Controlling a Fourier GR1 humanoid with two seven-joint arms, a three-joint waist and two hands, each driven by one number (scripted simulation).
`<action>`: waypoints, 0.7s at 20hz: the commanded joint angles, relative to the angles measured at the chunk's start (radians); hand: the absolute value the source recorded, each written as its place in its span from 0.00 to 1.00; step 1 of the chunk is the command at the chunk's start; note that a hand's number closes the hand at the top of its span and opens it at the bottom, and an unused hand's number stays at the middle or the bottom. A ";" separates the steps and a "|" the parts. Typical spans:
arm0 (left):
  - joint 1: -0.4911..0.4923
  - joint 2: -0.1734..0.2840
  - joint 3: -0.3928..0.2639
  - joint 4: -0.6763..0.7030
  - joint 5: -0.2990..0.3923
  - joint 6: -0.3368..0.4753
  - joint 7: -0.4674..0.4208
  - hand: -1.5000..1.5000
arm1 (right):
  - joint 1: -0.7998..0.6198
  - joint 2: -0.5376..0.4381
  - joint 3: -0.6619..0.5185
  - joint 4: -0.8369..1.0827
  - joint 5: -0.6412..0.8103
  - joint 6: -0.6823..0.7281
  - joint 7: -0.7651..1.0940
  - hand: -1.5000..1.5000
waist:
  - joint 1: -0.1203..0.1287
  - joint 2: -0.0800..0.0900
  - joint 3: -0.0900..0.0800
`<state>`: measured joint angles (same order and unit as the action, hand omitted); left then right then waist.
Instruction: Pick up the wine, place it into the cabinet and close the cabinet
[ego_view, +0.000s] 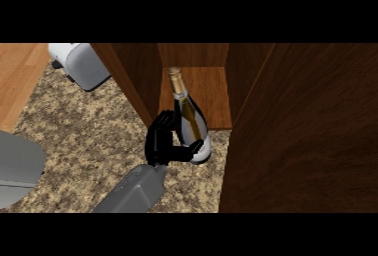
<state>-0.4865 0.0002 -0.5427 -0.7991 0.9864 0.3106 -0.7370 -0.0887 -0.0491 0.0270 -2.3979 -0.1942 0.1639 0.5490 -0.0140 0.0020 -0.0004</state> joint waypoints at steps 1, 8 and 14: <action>-0.111 0.000 0.061 0.104 0.040 -0.026 0.004 1.00 | 0.010 0.008 0.021 -0.030 -0.001 -0.007 0.006 0.00 | -0.001 0.000 0.000; -0.193 0.000 0.034 0.119 0.131 0.042 0.014 1.00 | 0.033 0.018 -0.002 0.072 0.004 0.022 -0.117 0.00 | -0.004 0.001 0.000; -0.307 0.000 0.147 0.267 0.087 -0.021 0.041 1.00 | 0.031 -0.008 -0.006 0.025 0.003 0.022 -0.062 0.00 | 0.003 0.000 0.000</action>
<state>-0.7286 -0.0011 -0.4611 -0.5634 1.0925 0.2738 -0.7254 -0.0617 -0.0538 0.0236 -2.3844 -0.2086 0.1821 0.5003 -0.0208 0.0047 -0.0015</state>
